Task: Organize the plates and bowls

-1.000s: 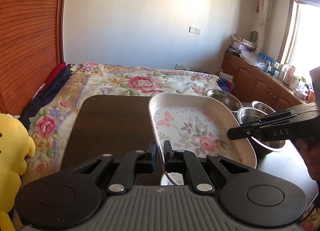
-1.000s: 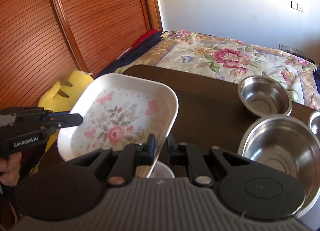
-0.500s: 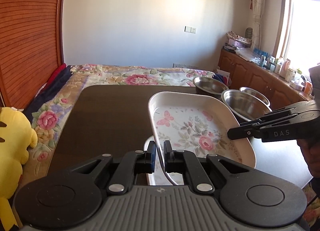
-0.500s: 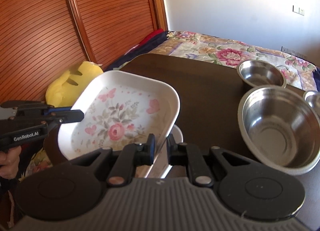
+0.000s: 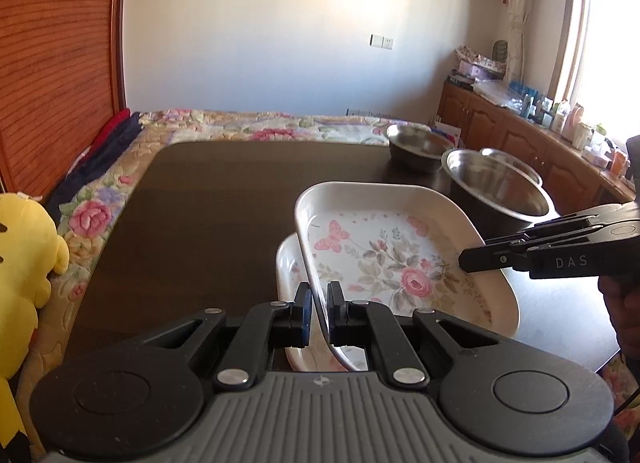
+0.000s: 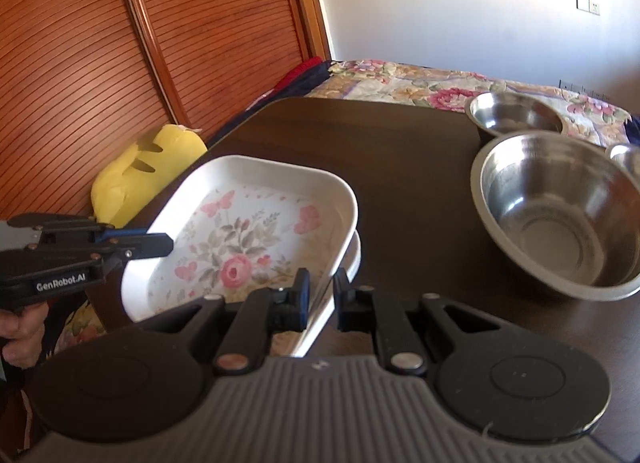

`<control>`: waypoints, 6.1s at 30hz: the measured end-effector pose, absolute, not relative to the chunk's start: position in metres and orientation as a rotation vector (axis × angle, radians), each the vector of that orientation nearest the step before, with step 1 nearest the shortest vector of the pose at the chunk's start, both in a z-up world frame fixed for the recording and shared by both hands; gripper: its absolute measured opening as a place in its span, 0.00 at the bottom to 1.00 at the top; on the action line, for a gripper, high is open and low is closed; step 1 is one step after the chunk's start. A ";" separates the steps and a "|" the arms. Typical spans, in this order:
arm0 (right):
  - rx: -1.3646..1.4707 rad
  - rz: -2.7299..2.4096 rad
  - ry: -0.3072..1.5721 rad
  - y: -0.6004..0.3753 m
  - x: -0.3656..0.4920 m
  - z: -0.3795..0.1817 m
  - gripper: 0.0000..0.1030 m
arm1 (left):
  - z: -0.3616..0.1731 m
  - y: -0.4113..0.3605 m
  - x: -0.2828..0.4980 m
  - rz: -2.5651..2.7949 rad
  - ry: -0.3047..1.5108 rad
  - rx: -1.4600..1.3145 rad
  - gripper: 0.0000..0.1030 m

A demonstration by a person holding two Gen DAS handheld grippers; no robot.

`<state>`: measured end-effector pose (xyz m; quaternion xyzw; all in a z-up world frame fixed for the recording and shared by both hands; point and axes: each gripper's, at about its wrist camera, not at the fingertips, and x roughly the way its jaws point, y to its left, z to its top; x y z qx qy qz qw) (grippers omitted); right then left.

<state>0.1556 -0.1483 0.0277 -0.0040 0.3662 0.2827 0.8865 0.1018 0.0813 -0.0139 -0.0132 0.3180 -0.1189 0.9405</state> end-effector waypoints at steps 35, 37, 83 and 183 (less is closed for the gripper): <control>0.109 0.573 0.603 -0.157 0.136 -0.001 0.14 | -0.034 0.087 0.114 -0.188 0.669 -0.050 0.09; 0.100 0.574 0.592 -0.156 0.135 0.000 0.14 | -0.035 0.087 0.115 -0.187 0.675 -0.056 0.09; 0.111 0.239 0.351 -0.328 0.191 0.008 0.73 | -0.004 -0.076 0.207 -0.349 0.572 0.043 0.91; 0.168 0.304 0.457 -0.315 0.107 -0.005 0.30 | -0.037 -0.083 0.132 -0.474 0.667 -0.006 0.30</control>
